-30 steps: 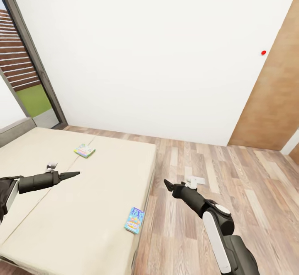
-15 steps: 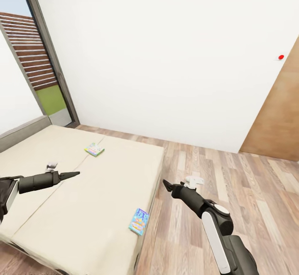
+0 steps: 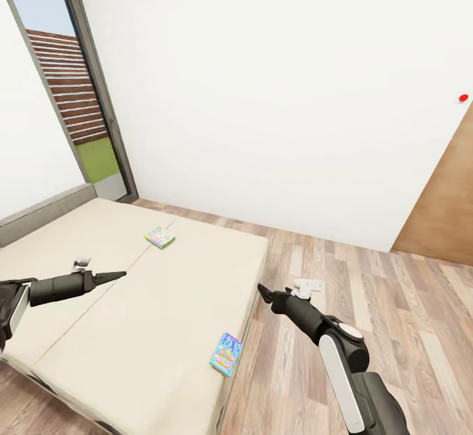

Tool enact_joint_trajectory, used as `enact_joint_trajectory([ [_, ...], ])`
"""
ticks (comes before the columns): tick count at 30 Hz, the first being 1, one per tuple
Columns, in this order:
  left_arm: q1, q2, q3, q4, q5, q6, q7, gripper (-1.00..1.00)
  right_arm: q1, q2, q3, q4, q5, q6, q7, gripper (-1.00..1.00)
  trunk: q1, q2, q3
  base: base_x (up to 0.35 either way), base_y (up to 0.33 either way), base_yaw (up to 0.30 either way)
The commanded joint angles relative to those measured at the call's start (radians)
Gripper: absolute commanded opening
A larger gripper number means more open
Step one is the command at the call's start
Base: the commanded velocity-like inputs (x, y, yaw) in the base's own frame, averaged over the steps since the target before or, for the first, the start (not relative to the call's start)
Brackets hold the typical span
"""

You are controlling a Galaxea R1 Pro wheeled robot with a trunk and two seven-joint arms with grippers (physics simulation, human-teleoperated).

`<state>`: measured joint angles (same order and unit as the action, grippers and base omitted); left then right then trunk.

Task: Put all the toys in the child's room - the three board games (two on the bed and one on the table), the two jigsaw puzzles on the table, and the tennis ball on the table - inside the toy box on the table in the child's room.

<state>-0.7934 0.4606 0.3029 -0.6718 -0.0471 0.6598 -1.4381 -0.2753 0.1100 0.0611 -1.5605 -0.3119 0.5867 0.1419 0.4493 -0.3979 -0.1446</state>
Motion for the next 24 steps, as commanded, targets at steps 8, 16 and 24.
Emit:
enact_joint_trajectory([
  [8, -0.001, 0.000, 0.002, 0.000, -0.005, 0.011, -0.006, 1.00, -0.001, 0.000, -0.001, -0.001, -0.001, 0.005, 0.002, 1.00, 0.001, -0.002, 0.010, 0.000, 0.000, 0.126],
  [16, -0.001, 0.000, 0.001, 0.000, -0.005, 0.011, -0.006, 1.00, -0.001, 0.000, -0.001, -0.001, -0.001, 0.005, 0.002, 1.00, 0.001, -0.002, 0.022, 0.000, -0.080, 0.126],
  [24, -0.001, 0.000, 0.002, 0.000, -0.005, 0.012, -0.007, 1.00, -0.001, 0.001, -0.001, -0.001, -0.001, 0.006, 0.002, 1.00, 0.001, -0.002, 0.034, 0.000, -0.051, 0.130],
])
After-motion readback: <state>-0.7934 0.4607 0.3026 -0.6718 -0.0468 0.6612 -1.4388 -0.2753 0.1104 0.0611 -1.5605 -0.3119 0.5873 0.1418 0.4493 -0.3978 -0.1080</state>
